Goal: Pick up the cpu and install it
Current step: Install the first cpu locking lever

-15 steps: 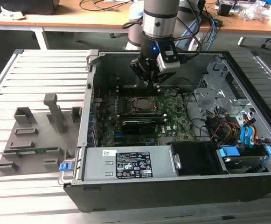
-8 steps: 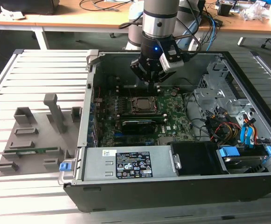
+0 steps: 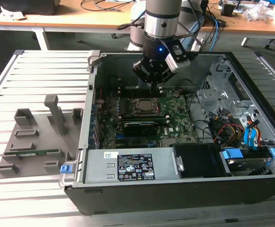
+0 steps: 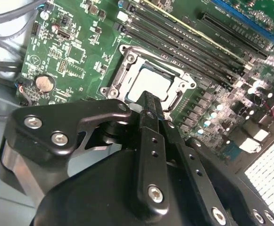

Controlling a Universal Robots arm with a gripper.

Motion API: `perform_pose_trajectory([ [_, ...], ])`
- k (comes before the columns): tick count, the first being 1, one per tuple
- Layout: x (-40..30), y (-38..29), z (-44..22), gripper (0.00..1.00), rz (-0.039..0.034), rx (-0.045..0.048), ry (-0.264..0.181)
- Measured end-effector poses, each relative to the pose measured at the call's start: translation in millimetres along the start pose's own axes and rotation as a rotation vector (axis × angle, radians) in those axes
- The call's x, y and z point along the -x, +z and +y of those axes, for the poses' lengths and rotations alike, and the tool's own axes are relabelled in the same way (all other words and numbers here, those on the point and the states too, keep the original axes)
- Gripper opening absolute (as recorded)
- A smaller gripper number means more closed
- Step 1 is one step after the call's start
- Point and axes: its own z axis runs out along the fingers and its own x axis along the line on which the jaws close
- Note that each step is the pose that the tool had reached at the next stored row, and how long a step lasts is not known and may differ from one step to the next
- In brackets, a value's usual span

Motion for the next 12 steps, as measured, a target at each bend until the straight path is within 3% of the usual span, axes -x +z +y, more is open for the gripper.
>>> perform_pose_trajectory([
  [8,0.0,0.0,0.0,0.11,-0.0048,0.0019,-0.085],
  [12,-0.1,0.0,0.0,0.11,-0.0056,0.0292,-0.094],
])
